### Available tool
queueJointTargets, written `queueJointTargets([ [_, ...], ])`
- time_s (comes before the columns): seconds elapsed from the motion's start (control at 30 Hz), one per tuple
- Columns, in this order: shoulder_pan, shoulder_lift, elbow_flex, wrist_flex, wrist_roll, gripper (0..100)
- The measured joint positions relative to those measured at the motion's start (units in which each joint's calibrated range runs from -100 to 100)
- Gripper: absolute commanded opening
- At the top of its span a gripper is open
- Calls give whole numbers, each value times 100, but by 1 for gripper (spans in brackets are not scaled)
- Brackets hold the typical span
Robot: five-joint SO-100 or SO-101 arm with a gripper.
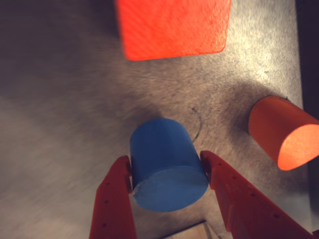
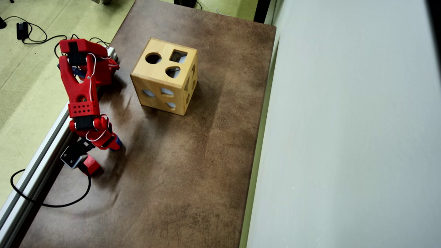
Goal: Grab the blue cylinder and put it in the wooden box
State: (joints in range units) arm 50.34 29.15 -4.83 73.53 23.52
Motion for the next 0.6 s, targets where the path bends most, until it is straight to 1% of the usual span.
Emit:
queueJointTargets([
  [0.13, 0, -542, 0, 8, -127, 6],
  [0.3, -187, -1475, 0, 16, -674, 6],
  [0.47, -1020, -2424, 0, 48, -869, 6],
  [0.6, -1775, -3169, 0, 452, -879, 6],
])
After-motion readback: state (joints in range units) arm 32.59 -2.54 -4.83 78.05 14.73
